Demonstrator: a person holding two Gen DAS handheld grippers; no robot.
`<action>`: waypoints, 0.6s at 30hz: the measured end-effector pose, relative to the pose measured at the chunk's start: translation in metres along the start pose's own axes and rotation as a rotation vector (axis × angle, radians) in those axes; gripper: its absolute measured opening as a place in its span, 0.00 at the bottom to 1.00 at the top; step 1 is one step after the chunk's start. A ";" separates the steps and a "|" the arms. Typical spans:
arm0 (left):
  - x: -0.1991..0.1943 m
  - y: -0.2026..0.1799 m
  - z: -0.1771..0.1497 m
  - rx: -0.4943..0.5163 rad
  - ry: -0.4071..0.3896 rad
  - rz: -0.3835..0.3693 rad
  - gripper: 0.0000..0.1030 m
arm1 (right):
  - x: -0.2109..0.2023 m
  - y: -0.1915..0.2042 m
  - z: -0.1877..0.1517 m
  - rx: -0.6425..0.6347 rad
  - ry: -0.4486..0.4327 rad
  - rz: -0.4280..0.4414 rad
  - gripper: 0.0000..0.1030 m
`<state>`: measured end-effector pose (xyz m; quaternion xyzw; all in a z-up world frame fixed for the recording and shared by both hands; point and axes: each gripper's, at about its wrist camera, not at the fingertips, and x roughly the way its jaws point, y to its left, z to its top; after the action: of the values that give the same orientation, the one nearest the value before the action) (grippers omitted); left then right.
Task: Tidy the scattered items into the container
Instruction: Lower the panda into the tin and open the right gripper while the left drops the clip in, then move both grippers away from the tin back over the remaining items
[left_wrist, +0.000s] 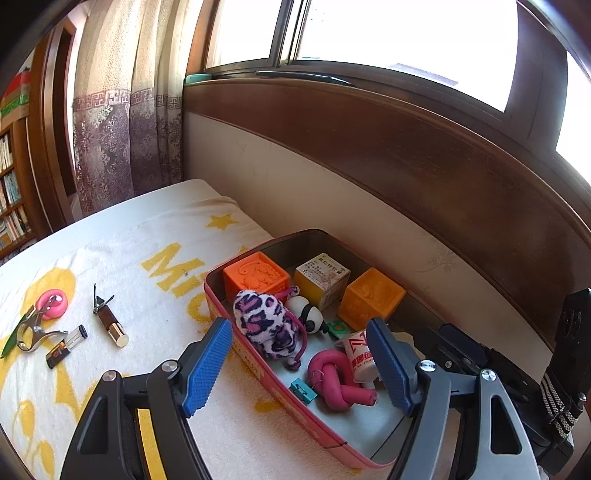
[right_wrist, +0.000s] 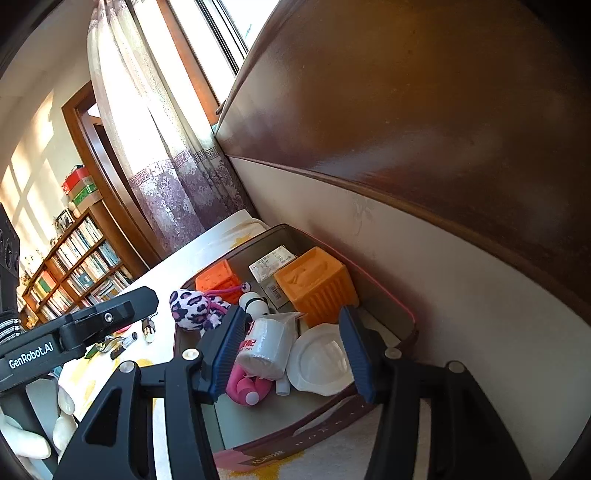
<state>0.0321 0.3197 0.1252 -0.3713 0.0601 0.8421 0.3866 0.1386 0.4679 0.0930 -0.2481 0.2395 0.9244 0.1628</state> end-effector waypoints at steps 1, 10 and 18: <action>0.001 0.002 -0.001 -0.003 0.004 0.005 0.74 | 0.001 0.001 -0.001 -0.004 0.002 -0.001 0.56; 0.001 0.016 -0.008 -0.031 0.020 0.029 0.74 | 0.002 0.009 -0.004 -0.022 0.008 -0.011 0.66; 0.003 0.025 -0.016 -0.047 0.039 0.043 0.74 | 0.001 0.011 -0.005 -0.018 0.012 -0.017 0.70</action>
<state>0.0229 0.2982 0.1076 -0.3953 0.0557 0.8439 0.3584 0.1349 0.4565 0.0920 -0.2574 0.2300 0.9235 0.1672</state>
